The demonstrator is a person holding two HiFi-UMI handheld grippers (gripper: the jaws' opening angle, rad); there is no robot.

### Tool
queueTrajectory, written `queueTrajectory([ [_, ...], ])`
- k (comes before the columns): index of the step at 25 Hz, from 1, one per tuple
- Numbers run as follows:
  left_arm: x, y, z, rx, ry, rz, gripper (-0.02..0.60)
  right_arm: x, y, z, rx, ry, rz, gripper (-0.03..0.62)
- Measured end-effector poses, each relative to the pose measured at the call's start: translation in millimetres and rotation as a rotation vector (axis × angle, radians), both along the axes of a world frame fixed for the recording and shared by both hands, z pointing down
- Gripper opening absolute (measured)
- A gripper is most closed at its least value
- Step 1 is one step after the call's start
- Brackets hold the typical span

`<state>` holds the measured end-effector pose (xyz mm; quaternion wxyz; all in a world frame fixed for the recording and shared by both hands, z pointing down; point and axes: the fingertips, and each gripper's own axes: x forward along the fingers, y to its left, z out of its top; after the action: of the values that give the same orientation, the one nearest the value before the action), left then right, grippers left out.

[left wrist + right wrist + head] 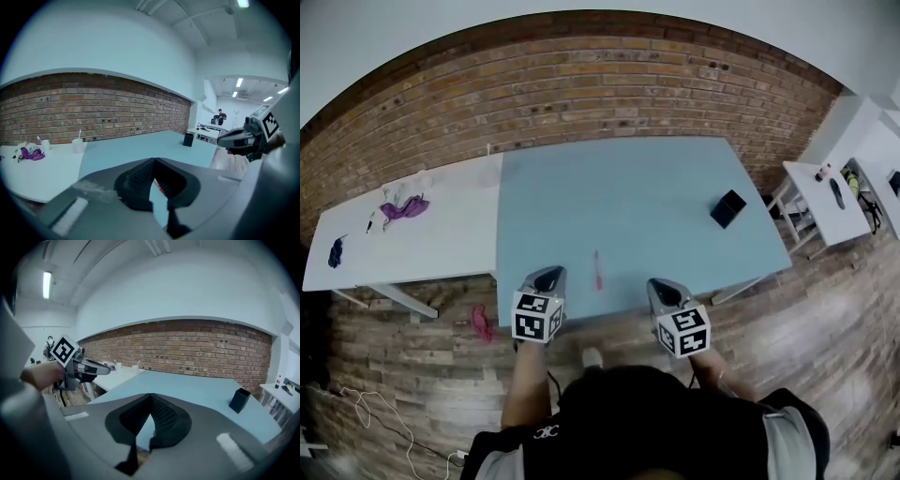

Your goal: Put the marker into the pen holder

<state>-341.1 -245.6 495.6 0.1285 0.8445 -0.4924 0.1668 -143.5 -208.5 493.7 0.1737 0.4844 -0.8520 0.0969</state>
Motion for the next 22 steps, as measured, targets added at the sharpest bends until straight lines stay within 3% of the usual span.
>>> queueTrajectory([
  [5,-12,-40,10,-0.024,0.032,0.026,0.008,-10,-34,-1,-0.004,0.057,0.023,0.005],
  [13,-4,-80,28,-0.077,-0.004,0.106,0.008,-12,-76,-1,-0.005,0.040,0.062,0.005],
  [16,7,-85,34,-0.095,-0.012,0.136,0.085,-7,-82,2,-0.003,0.052,0.043,0.005],
  [22,23,-89,44,-0.122,-0.047,0.134,0.108,11,-105,7,-0.020,0.046,0.014,0.005],
])
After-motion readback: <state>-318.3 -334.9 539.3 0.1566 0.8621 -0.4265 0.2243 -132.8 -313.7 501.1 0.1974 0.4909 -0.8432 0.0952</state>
